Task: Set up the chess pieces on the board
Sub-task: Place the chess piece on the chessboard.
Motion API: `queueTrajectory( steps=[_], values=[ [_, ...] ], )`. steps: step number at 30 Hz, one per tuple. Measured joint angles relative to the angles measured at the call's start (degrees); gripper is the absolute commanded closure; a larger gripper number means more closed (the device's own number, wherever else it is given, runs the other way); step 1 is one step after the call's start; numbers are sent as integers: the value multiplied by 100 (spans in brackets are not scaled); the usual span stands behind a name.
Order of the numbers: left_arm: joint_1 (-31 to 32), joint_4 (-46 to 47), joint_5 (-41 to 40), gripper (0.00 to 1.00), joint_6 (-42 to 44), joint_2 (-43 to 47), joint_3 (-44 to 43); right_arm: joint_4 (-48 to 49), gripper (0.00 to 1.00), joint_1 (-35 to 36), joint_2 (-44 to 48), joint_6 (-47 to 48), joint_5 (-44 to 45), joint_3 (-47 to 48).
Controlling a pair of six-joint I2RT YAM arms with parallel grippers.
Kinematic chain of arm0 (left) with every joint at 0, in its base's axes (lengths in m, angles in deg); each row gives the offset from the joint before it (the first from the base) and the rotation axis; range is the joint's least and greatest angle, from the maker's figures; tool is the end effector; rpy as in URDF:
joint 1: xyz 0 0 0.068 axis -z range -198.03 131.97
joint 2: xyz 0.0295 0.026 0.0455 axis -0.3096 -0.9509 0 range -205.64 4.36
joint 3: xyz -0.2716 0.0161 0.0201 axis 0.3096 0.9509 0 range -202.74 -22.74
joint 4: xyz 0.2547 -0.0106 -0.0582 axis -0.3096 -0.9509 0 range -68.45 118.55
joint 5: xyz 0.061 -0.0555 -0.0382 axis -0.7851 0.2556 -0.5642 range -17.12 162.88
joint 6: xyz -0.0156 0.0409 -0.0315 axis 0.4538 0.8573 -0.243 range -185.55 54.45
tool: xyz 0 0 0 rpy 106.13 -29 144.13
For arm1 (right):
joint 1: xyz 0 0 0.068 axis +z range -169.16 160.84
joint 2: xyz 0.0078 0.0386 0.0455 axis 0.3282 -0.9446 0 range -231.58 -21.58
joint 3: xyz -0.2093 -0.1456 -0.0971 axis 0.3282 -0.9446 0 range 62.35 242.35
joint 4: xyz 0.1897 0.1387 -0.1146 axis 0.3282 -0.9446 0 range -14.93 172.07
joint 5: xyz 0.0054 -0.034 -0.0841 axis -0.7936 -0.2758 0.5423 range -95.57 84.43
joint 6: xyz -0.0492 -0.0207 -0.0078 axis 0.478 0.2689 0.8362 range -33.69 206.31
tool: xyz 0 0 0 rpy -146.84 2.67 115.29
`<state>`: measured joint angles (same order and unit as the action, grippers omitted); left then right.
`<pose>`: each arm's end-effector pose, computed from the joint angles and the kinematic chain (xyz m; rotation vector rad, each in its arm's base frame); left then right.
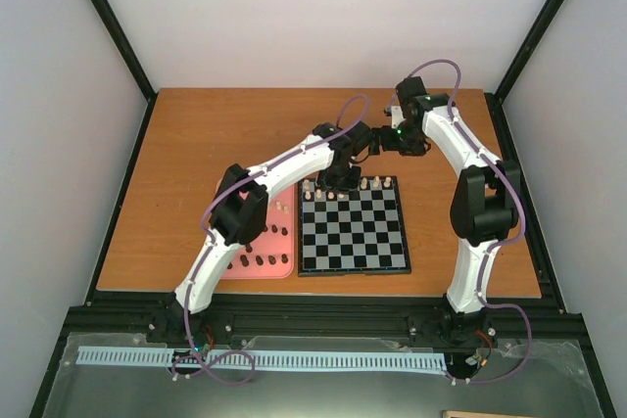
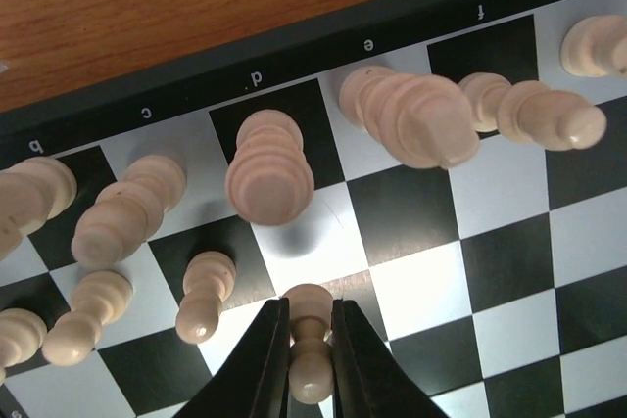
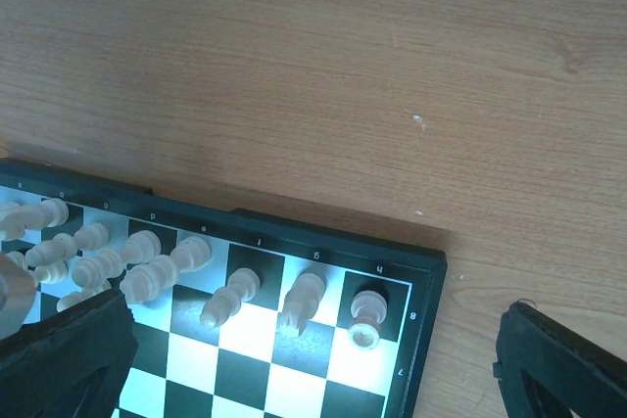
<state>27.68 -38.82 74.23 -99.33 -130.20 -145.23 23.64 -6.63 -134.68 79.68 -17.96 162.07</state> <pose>0.3328 -0.3425 0.2013 0.3160 2.9915 -0.2050 0.3984 0.0963 0.2547 -0.1955 2.8343 0.3797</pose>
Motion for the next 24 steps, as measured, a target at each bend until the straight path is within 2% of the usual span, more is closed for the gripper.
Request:
queueTrajectory(
  steps=[20, 24],
  values=[
    [2, 199, -269, 88, 94, -306, -87, 0, 0, -15, -55, 0, -33, 0],
    [0, 201, -289, 84, 107, -306, -87, 0, 0, -15, -59, 0, -35, 0]
  ],
)
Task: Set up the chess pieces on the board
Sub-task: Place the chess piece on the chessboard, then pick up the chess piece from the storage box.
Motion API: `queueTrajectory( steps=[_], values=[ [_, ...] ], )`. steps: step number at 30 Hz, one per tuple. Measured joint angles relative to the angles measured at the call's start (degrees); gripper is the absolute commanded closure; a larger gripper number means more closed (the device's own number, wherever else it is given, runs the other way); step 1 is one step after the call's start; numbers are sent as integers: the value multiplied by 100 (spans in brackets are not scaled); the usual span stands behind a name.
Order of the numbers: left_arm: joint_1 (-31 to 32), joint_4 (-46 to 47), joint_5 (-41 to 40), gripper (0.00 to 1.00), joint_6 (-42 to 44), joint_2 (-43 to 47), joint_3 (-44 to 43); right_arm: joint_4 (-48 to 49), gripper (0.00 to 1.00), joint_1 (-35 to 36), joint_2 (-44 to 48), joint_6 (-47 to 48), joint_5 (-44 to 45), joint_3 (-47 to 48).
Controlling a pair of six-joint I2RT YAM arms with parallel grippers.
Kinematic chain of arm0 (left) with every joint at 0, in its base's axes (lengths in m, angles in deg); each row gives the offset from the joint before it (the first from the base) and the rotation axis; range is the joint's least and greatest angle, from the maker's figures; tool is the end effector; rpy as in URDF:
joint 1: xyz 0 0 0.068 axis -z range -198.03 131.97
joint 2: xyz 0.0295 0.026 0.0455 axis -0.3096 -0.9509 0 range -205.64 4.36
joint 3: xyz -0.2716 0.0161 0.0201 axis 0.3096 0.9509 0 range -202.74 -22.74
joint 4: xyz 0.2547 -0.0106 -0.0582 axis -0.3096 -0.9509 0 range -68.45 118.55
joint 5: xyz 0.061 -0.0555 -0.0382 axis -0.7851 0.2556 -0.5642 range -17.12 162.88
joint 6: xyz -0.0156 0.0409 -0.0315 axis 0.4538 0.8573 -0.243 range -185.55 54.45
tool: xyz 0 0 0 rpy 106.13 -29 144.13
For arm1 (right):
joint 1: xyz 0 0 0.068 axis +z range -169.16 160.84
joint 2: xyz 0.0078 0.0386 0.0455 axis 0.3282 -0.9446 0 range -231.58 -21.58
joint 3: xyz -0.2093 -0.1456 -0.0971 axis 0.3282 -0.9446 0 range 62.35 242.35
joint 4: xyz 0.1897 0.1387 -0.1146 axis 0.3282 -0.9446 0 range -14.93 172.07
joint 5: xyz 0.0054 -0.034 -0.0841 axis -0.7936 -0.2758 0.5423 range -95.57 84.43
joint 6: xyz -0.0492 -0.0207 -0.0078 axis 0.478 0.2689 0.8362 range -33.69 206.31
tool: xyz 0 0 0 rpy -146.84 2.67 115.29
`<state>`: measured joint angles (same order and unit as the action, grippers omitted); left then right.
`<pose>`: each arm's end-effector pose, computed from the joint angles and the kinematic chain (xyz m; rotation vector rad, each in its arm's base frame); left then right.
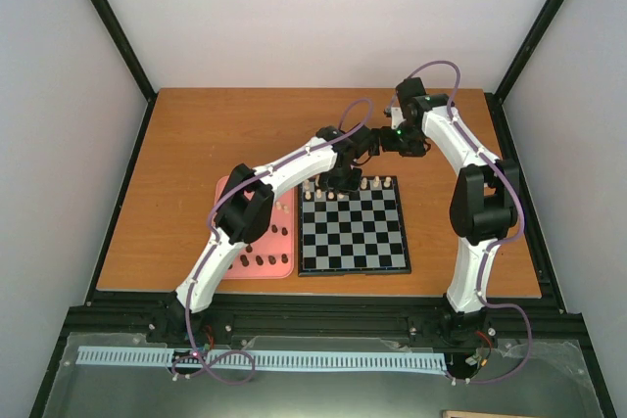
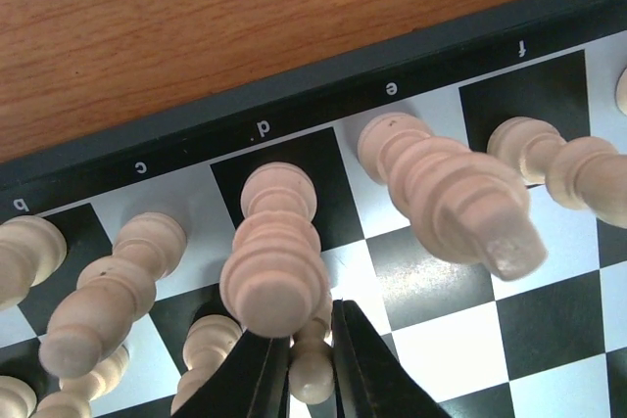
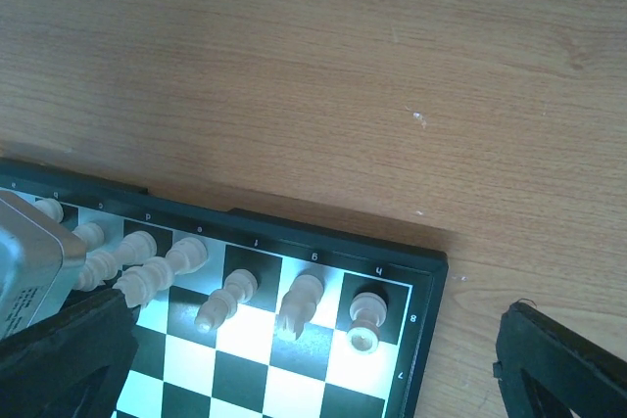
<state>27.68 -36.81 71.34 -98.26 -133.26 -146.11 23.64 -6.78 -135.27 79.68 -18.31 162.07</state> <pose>0.3408 -0.3481 0.1815 0.3340 2.9622 -0.1403 0.4000 0.0958 0.2507 -0.1922 2.8445 0.3868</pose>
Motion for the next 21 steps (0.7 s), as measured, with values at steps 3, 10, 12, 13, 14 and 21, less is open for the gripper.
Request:
queueTrajectory(
  steps=[3, 10, 12, 13, 14, 21],
  values=[
    [0, 0, 0, 80, 17, 0, 0, 0, 0, 0, -4, 0, -4, 0],
    [0, 2, -20, 74, 55, 0, -2, 0, 0, 0, -4, 0, -17, 0],
    [0, 2, -17, 74, 61, 0, -2, 0, 0, 0, -4, 0, -17, 0],
    [0, 2, -15, 74, 61, 0, -4, 0, 0, 0, -4, 0, -17, 0],
    [0, 0, -13, 74, 61, 0, -11, 0, 0, 0, -4, 0, -17, 0],
    [0, 0, 59, 73, 72, 0, -245, 0, 0, 0, -4, 0, -17, 0]
  ],
)
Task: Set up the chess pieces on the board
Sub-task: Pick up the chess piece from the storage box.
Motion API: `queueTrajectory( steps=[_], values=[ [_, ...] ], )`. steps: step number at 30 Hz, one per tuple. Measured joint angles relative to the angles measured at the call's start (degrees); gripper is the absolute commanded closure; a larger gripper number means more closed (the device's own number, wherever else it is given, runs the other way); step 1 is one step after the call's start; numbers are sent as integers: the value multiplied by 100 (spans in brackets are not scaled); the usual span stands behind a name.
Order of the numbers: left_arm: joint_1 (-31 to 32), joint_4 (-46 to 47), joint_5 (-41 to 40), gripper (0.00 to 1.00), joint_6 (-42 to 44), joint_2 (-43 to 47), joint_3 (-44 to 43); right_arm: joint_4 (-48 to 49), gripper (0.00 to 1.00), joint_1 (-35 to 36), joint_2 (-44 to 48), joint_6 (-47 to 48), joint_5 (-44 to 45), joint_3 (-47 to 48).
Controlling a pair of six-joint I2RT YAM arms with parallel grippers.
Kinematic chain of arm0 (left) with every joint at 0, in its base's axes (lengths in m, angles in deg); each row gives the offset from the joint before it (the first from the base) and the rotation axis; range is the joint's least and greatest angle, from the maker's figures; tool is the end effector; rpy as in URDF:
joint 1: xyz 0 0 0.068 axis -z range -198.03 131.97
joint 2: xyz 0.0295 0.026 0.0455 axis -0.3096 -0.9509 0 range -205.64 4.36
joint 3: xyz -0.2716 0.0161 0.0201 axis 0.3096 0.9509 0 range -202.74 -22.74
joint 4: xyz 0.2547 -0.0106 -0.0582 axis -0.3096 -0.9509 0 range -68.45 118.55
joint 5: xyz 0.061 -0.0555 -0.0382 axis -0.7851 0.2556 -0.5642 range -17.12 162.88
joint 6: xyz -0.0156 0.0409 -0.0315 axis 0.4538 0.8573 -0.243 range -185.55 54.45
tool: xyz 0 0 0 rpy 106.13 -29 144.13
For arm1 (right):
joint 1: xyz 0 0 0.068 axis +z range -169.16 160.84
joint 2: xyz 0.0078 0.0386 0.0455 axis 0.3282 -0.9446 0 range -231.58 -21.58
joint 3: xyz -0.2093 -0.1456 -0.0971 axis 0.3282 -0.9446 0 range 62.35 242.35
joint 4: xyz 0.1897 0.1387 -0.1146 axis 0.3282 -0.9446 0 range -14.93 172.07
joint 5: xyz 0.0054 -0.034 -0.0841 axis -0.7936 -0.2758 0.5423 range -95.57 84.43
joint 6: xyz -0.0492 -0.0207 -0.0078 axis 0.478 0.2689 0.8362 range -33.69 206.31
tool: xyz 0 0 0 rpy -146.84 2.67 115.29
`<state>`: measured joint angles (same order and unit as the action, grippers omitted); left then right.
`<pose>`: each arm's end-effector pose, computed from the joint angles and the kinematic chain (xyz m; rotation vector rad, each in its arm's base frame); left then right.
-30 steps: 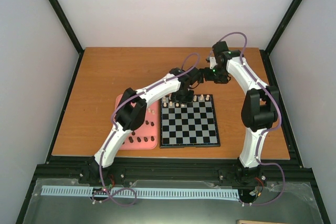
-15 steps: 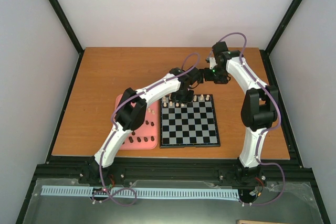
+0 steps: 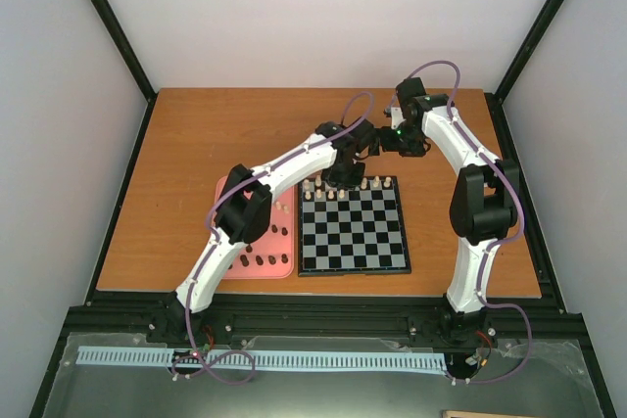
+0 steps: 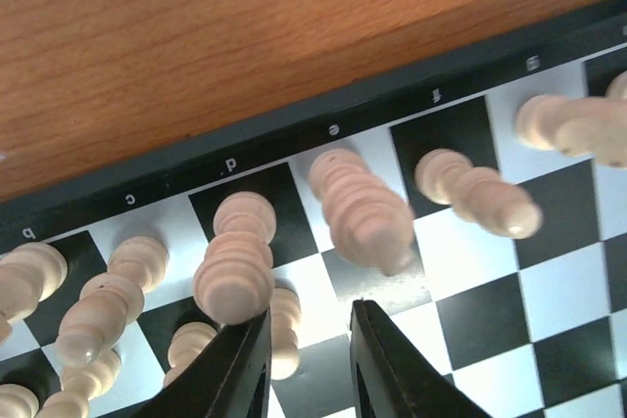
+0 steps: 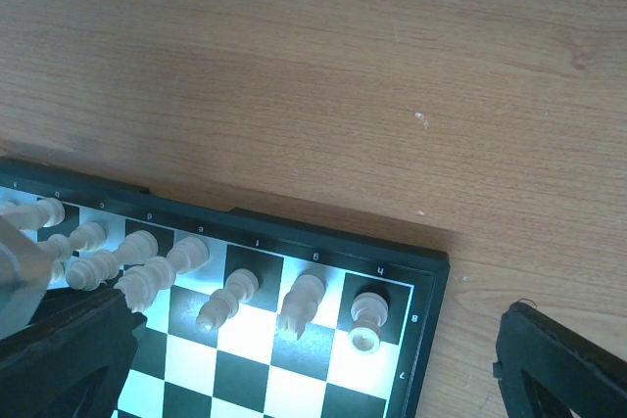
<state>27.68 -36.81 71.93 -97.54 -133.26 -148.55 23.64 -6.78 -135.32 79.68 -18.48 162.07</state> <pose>0.3436 -0.3515 0.1932 0.3499 2.9302 -0.1891 0.4000 0.0959 0.2504 -0.1927 2.8453 0.3909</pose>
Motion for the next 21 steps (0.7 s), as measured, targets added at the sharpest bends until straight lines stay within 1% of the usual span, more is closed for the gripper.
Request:
queueTrajectory(
  steps=[7, 10, 12, 15, 17, 19, 21],
  values=[
    [0, -39, 46, 68, 46, 76, -326, 0, 0, 0, 0, 0, 2, 0],
    [0, -105, -48, 67, 59, 308, -299, 0, 0, 0, 0, 0, 2, 0],
    [-17, -118, -146, 66, 59, 616, -146, 0, 0, 0, 0, 0, 2, 0],
    [-114, -28, -323, 65, 31, 1458, 647, 0, 0, -2, 0, 0, 0, 0],
    [-240, 87, -398, 65, -42, 2162, 1434, 2, 0, -4, 0, 0, 0, 0],
    [-503, 173, -431, 64, -151, 2887, 2271, 2, 0, -7, 0, 0, -7, -2],
    [-929, 214, -498, 64, -284, 3585, 3128, 7, 0, -9, 0, 0, -15, -2]
  ],
)
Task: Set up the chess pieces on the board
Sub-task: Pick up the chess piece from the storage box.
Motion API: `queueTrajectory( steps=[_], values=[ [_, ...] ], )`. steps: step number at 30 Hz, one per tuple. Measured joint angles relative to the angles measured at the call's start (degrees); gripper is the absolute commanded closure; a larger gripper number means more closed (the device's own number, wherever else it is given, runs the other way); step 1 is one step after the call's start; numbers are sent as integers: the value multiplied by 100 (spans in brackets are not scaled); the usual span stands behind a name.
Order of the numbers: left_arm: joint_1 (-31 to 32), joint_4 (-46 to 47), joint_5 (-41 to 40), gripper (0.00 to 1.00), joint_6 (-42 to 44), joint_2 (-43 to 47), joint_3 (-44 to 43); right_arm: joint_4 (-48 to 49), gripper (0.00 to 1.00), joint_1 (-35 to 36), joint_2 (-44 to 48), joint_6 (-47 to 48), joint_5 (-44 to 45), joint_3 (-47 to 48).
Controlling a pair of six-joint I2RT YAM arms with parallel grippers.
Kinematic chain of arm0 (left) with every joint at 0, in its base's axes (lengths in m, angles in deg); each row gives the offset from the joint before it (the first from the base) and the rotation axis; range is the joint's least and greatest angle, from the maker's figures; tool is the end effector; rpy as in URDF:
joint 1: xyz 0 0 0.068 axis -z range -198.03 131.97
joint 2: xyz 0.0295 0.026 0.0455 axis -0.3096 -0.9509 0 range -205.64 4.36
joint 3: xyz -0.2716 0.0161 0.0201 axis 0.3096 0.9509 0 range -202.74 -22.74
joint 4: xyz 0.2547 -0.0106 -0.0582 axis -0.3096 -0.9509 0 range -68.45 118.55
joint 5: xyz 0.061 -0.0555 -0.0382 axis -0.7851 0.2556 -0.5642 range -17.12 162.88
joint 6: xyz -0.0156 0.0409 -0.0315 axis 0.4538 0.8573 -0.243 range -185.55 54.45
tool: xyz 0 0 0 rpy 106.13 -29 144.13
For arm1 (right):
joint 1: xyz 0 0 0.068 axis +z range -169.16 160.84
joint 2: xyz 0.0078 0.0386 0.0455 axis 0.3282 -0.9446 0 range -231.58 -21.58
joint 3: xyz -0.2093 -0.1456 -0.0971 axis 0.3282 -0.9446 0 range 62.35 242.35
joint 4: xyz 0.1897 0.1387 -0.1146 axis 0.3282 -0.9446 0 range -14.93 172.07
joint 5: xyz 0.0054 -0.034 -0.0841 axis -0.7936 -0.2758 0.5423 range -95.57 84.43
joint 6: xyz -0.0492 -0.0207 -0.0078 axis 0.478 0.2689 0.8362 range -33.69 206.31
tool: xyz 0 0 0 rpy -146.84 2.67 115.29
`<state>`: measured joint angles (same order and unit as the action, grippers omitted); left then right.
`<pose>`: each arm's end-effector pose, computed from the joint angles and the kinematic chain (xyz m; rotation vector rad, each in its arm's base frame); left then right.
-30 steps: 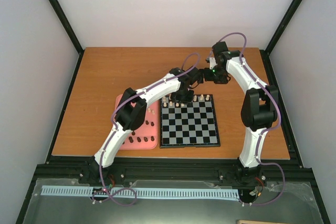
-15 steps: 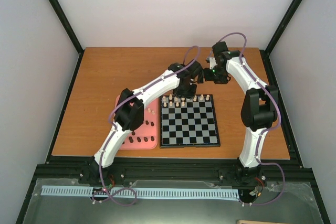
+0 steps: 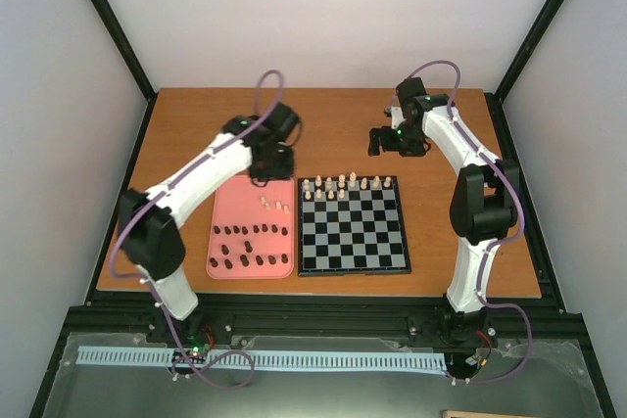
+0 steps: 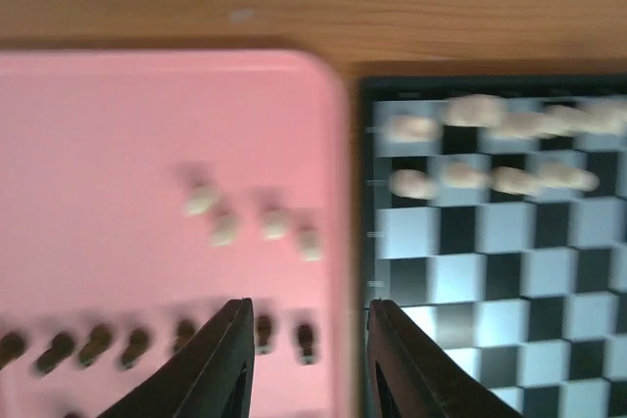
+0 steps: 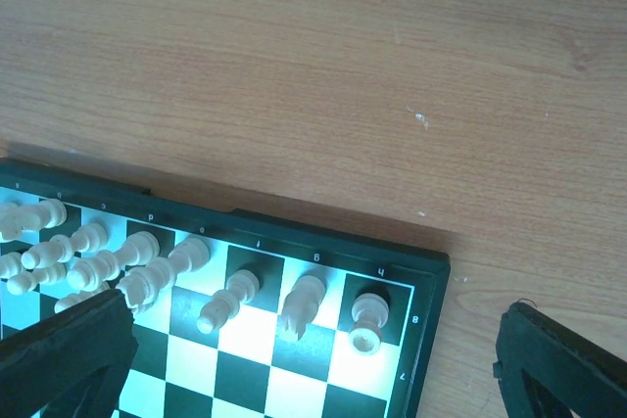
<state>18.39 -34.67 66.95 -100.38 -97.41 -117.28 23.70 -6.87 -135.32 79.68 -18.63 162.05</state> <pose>0.2928 -0.2115 0.2976 0.0140 2.8003 -0.1631 0.4002 0.0954 0.2503 -0.1911 2.8445 0.3944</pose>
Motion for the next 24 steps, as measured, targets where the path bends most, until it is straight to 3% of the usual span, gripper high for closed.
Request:
queueTrajectory(
  steps=[4, 9, 24],
  values=[
    [-789, 136, 15, 63, -267, 671, 1139, 7, 0, 0, 0, 0, -11, 0],
    [-1370, 490, 457, 63, -595, 697, 2120, 4, 0, -2, 0, 0, -35, 0],
    [-1517, 1276, 1283, 64, -855, -378, 1711, 2, 0, -2, 0, 2, -70, -2]
  ],
)
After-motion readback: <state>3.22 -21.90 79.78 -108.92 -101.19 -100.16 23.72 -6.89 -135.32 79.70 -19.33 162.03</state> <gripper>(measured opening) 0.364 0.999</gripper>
